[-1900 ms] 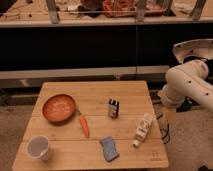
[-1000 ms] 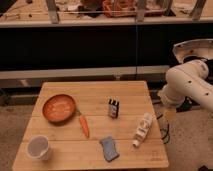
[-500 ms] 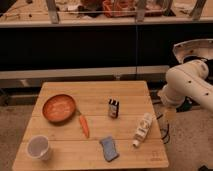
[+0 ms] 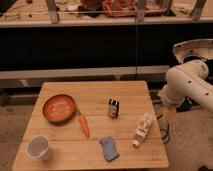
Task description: Knock the eraser over
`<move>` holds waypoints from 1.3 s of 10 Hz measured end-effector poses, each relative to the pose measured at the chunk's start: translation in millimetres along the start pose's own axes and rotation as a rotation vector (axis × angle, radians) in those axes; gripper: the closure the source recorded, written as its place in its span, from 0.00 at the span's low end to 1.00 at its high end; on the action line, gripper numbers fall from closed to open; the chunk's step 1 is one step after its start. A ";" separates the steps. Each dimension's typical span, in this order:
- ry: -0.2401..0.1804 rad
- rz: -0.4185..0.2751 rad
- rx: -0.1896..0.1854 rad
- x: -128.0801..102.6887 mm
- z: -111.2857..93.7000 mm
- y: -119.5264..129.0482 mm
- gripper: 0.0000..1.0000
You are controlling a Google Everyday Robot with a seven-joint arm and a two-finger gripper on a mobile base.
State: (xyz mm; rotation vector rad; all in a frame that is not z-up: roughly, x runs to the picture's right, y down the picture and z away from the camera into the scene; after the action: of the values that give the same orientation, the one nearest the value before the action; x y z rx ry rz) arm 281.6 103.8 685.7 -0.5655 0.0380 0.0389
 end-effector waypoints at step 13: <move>-0.034 -0.182 0.068 -90.2 37.8 -32.0 0.20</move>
State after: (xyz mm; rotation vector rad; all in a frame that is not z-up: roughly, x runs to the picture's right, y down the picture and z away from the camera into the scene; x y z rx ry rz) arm 194.0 94.6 738.9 -0.4985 -0.0455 -0.1294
